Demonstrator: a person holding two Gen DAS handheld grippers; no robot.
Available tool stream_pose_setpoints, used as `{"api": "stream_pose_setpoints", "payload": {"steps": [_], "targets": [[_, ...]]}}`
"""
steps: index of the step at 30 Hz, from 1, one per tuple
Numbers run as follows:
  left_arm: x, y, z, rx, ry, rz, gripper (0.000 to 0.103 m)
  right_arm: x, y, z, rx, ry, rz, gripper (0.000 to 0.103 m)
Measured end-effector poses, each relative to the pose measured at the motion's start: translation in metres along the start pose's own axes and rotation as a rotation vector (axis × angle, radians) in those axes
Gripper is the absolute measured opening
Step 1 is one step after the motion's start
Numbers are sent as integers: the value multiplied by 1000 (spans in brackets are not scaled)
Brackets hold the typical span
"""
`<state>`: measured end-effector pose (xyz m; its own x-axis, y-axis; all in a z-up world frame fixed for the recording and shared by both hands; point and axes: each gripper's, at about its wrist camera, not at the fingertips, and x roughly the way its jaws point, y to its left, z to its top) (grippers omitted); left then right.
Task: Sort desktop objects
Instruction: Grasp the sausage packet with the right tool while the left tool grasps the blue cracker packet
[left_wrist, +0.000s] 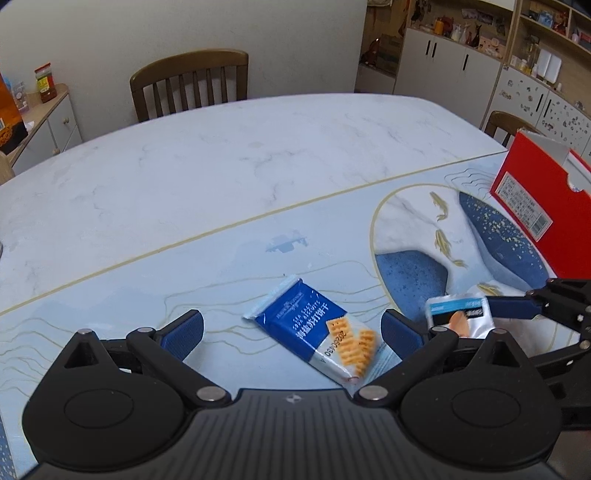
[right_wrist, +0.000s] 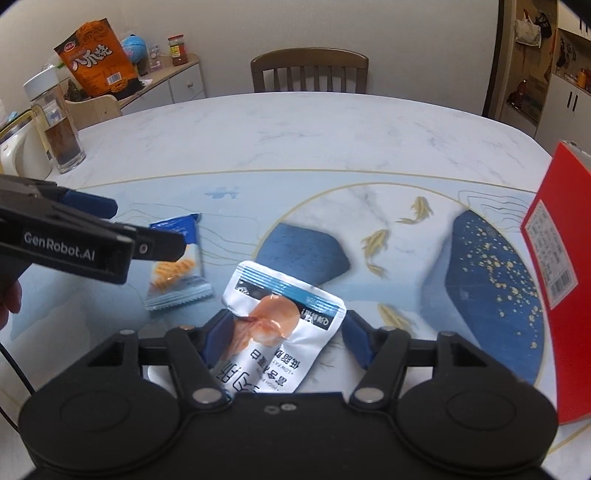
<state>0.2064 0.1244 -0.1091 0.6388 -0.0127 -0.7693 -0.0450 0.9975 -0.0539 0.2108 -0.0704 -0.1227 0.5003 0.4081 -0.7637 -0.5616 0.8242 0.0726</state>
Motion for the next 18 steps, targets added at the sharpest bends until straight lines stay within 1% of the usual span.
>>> {"api": "stream_pose_setpoints", "payload": {"steps": [7,11,14,15,16,18], "targets": [[10,-5,0,-87,41,21,103,-6,-19,-1,20,-2,-27,60],[13,-13,1,-93,45,60,102,-11,-27,-1,20,-5,-38,56],[15,-16,1,-103,48,68,102,-12,-31,-1,29,-9,-41,56],[16,-18,1,-100,48,71,99,-12,-33,-1,31,-10,-42,56],[17,-19,0,-96,52,71,92,-13,-35,-2,34,-11,-44,56],[19,-22,0,-88,54,69,85,-13,-40,-2,41,-12,-49,56]]}}
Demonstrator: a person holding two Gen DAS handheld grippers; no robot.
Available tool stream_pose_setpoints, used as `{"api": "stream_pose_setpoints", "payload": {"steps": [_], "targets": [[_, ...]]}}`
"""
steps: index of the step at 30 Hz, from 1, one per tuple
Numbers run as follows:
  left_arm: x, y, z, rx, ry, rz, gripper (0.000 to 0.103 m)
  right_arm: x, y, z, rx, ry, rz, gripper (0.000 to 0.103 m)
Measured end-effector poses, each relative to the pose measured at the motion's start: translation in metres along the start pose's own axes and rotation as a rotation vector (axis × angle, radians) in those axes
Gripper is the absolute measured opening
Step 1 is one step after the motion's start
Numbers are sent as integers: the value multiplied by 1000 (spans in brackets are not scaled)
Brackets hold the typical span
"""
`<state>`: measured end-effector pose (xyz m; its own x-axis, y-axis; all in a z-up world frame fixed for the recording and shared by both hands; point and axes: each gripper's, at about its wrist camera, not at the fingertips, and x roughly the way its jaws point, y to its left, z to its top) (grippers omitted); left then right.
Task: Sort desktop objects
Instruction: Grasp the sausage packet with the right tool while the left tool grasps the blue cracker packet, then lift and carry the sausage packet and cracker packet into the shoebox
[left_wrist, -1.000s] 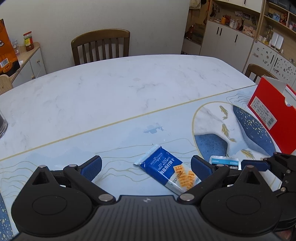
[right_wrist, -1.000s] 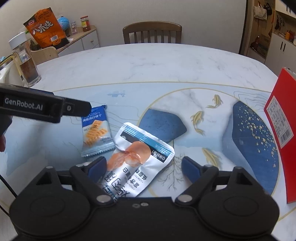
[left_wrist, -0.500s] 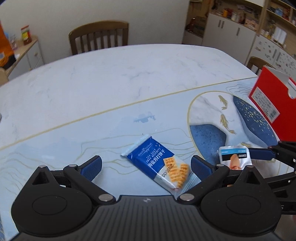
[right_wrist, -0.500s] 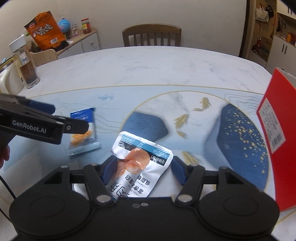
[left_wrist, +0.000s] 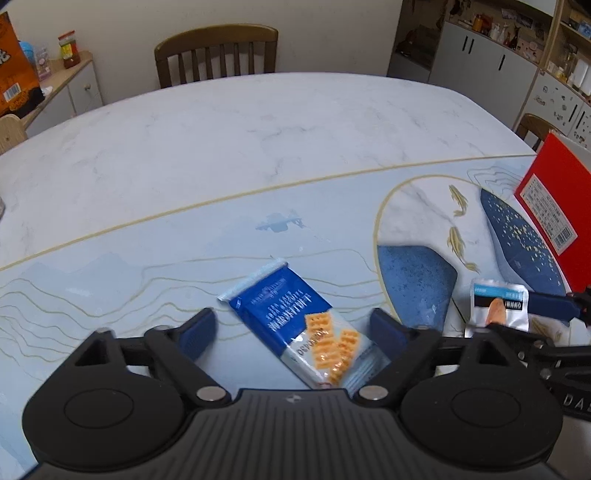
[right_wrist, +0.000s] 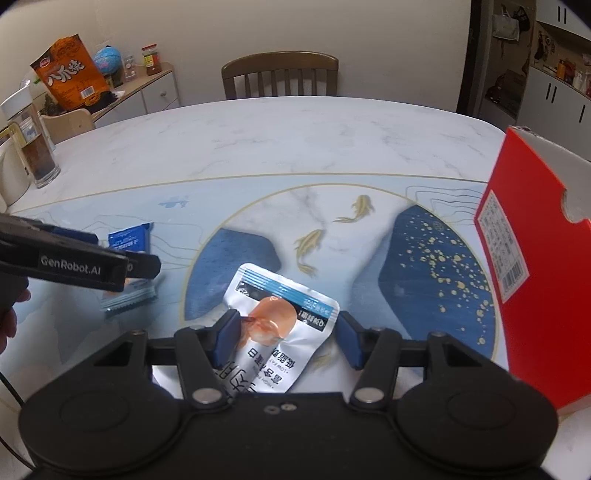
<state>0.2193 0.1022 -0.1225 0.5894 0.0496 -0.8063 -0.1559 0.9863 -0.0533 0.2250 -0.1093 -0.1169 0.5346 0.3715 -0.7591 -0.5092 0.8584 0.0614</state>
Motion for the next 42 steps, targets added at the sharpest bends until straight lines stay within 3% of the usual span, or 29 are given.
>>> {"api": "stream_pose_setpoints", "payload": {"steps": [5,6,7,8,12,21,29,36,42], "targets": [[0,-9,2,57,-18,-24,67,-2,-10,0,22,7,-6,59],[0,-12,3,69,-20,-31,62,-2,-11,1,32,12,-4,63],[0,-14,3,81,-23,-39,59,-2,-10,1,39,16,-11,74],[0,-17,3,92,-24,-43,59,-3,-10,1,45,11,-21,81],[1,-20,1,114,-29,-33,59,0,-8,3,86,20,-14,84],[2,-21,0,121,-41,-27,59,12,-7,6,233,33,-43,82],[3,-21,-1,129,-51,-28,59,15,-1,9,219,37,-102,74],[1,-20,-1,134,-63,-39,42,10,-4,11,233,22,-83,62],[-2,-19,-2,123,-64,-49,38,3,-5,10,231,7,-77,59]]}}
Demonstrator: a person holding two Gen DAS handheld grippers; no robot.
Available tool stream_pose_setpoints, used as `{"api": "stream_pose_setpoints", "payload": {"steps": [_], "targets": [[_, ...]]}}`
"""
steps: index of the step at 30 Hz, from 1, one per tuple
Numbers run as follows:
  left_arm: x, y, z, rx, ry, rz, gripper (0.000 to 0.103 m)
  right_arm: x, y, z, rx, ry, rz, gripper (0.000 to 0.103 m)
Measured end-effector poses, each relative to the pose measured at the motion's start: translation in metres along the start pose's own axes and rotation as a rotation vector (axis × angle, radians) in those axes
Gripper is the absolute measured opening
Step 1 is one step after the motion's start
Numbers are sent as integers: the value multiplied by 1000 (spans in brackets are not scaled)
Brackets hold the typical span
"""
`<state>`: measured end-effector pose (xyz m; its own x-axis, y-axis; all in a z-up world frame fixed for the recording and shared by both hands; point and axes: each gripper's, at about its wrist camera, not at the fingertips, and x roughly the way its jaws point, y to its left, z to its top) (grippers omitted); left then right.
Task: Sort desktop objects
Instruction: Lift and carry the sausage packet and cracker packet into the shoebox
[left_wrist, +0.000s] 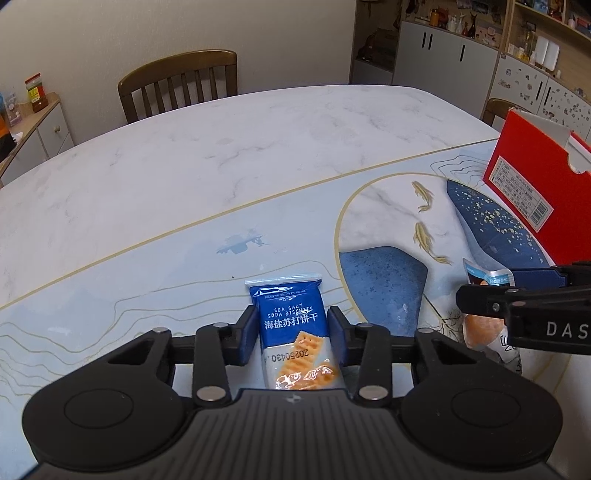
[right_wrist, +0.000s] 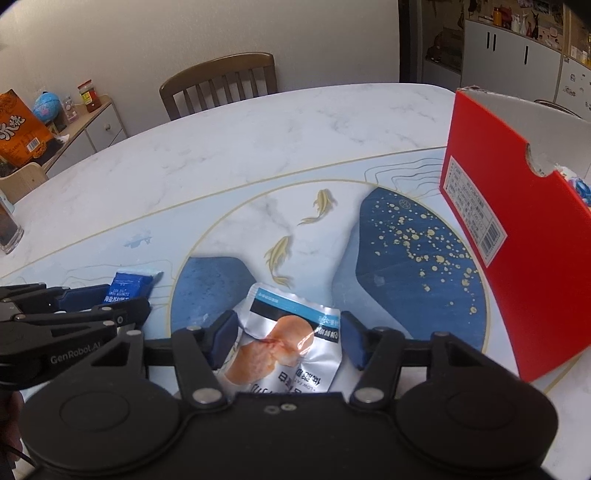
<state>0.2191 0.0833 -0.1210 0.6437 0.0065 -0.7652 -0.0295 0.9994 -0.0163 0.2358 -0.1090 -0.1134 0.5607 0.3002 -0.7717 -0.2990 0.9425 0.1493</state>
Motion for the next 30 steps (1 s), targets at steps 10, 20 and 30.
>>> {"api": "stream_pose_setpoints", "payload": {"steps": [10,20,30], "targets": [[-16,-7,2,-1,-22,-20,36,-19,-8,1,-6,-39,12,57],[-39,-33,6,74,-73,-40,35,-53,-18,-2,-23,-121,26,56],[-61,-62,12,122,-118,-66,35,-84,-33,-6,-17,-190,38,56]]}}
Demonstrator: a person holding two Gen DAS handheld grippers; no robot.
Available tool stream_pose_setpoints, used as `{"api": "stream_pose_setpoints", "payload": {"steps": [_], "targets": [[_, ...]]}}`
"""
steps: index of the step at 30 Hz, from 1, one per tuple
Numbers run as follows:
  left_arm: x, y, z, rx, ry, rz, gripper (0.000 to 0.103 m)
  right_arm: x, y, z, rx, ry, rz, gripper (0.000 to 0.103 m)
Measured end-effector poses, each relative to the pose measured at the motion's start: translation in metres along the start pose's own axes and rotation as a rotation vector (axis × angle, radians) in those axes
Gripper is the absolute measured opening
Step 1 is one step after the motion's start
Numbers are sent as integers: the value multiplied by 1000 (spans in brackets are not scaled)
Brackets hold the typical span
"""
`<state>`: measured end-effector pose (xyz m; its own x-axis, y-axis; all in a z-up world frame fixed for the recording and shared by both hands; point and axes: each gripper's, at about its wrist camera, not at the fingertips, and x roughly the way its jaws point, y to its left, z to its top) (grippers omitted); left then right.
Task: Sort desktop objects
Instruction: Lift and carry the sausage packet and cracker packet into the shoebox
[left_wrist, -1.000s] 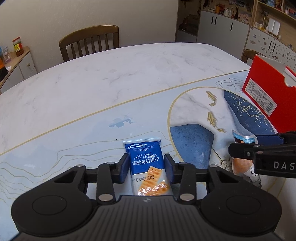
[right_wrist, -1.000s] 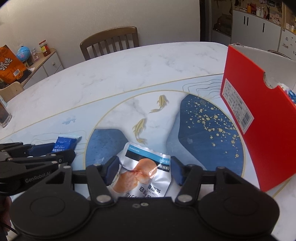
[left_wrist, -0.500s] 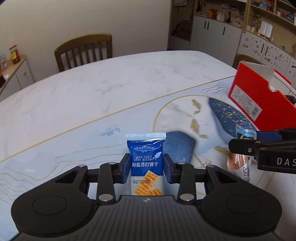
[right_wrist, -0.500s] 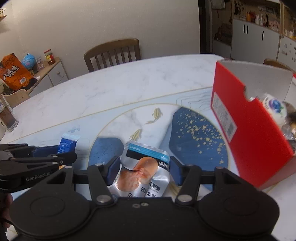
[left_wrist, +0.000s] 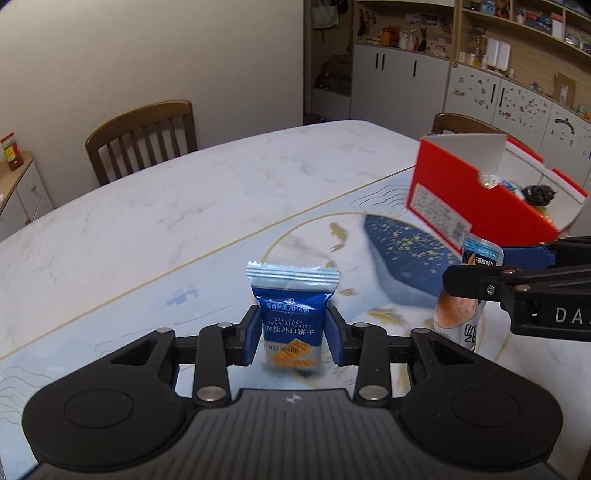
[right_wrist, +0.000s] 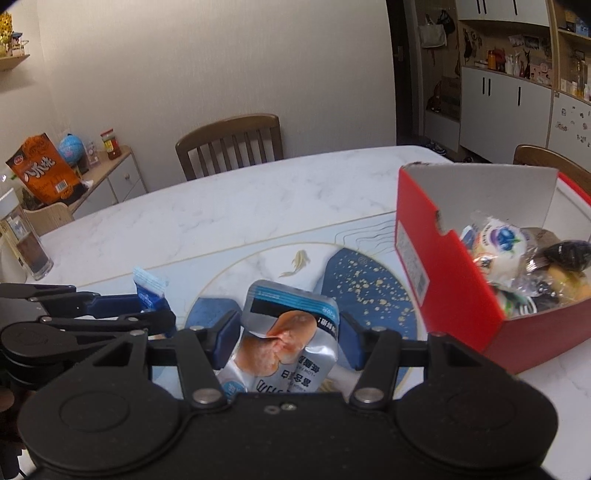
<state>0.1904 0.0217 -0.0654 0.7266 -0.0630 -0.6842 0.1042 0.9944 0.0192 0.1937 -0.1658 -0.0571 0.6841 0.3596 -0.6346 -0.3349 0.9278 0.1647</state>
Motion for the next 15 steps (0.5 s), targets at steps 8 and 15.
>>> {"api": "stream_pose_setpoints", "payload": {"steps": [8,15], "targets": [[-21,-30,20,37,-49,-44,35,-34,-21,11,15,-53,-11,56],[-42,-64,49,65,-107,-81,35,-65,-45,27,28,-92,-40,56]]}}
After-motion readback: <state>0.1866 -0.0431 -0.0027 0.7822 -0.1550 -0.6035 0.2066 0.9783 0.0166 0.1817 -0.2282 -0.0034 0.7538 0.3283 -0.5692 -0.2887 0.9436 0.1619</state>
